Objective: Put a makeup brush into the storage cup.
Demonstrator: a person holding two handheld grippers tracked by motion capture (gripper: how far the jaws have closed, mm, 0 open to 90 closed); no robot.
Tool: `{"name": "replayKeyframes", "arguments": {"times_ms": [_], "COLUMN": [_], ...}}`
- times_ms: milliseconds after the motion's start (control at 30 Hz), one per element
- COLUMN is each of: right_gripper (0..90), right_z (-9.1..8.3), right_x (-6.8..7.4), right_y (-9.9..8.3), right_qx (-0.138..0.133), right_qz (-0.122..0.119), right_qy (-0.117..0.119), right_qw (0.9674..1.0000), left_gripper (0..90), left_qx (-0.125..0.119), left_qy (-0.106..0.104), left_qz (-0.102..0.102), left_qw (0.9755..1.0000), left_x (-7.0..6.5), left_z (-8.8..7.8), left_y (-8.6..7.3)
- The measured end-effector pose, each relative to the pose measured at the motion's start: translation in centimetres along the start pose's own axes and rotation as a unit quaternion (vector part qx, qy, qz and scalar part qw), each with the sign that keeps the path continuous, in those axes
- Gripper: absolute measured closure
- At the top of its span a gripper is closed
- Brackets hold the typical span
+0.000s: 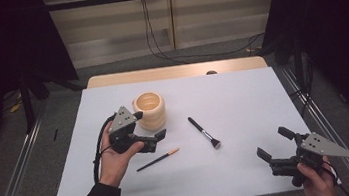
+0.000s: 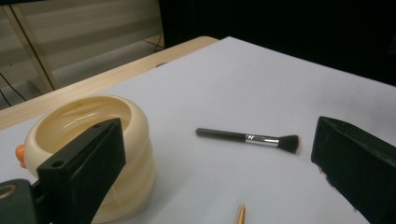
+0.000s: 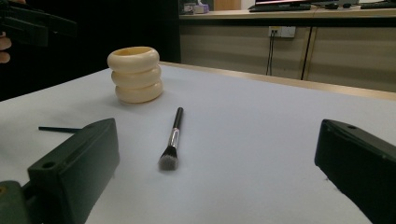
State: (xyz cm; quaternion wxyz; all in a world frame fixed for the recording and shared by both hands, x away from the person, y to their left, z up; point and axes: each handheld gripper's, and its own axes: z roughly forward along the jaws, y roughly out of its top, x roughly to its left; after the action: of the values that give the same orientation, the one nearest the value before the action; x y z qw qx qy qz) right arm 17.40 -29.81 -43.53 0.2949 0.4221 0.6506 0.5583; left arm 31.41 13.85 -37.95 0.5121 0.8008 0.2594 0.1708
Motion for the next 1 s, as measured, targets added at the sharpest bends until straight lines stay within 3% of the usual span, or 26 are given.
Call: {"name": "replayKeyframes", "arguments": {"times_ms": [133, 233, 333, 433, 467, 633, 767, 900, 933, 967, 1000], "right_gripper": [0.0, 0.0, 0.0, 0.0, 0.0, 0.0, 0.0, 0.0, 0.0, 0.0, 0.0], "right_z": [0.0, 0.0, 0.0, 0.0, 0.0, 0.0, 0.0, 0.1, 0.0, 0.1, 0.1], "right_x": [0.0, 0.0, 0.0, 0.0, 0.0, 0.0, 0.0, 0.0, 0.0, 0.0, 0.0], "right_y": [0.0, 0.0, 0.0, 0.0, 0.0, 0.0, 0.0, 0.0, 0.0, 0.0, 0.0], "right_qx": [0.000, 0.000, -0.001, 0.000, -0.002, 0.000, 0.001, 0.000, 0.001, 0.000, 0.000], "right_qz": [-0.001, 0.000, -0.001, 0.000, 0.000, -0.001, 0.000, 0.001, 0.003, 0.001, 0.000], "right_qy": [0.000, 0.000, -0.001, 0.000, -0.001, 0.000, 0.002, 0.003, 0.003, 0.003, 0.004], "right_qw": [1.0000, 1.0000, 1.0000, 1.0000, 1.0000, 1.0000, 1.0000, 1.0000, 1.0000, 1.0000, 1.0000], "left_gripper": [3.2, 3.2, 3.7, 3.7, 3.7, 4.0, 4.2, 5.5, 5.8, 5.9, 6.0], "left_qx": [0.016, 0.048, 0.064, 0.085, 0.097, 0.129, 0.153, 0.194, 0.195, 0.210, 0.209], "left_qy": [-0.012, -0.022, -0.023, -0.047, -0.052, -0.078, -0.081, -0.082, -0.081, -0.088, -0.083], "left_qz": [0.002, 0.012, 0.018, 0.006, 0.015, 0.020, 0.026, 0.037, 0.031, 0.045, 0.034], "left_qw": [0.9998, 0.9986, 0.9975, 0.9952, 0.9939, 0.9884, 0.9845, 0.9769, 0.9769, 0.9726, 0.9737], "left_x": [0.1, 0.2, 0.3, 0.7, 0.8, 0.9, 0.9, 1.0, 0.8, 1.0, 0.8], "left_z": [0.4, 0.7, 0.9, 1.0, 1.0, 1.4, 1.8, 2.3, 2.4, 2.5, 2.7], "left_y": [0.3, 0.5, 0.6, 0.9, 1.0, 1.1, 0.9, 0.7, 0.6, 0.6, 0.4]}}
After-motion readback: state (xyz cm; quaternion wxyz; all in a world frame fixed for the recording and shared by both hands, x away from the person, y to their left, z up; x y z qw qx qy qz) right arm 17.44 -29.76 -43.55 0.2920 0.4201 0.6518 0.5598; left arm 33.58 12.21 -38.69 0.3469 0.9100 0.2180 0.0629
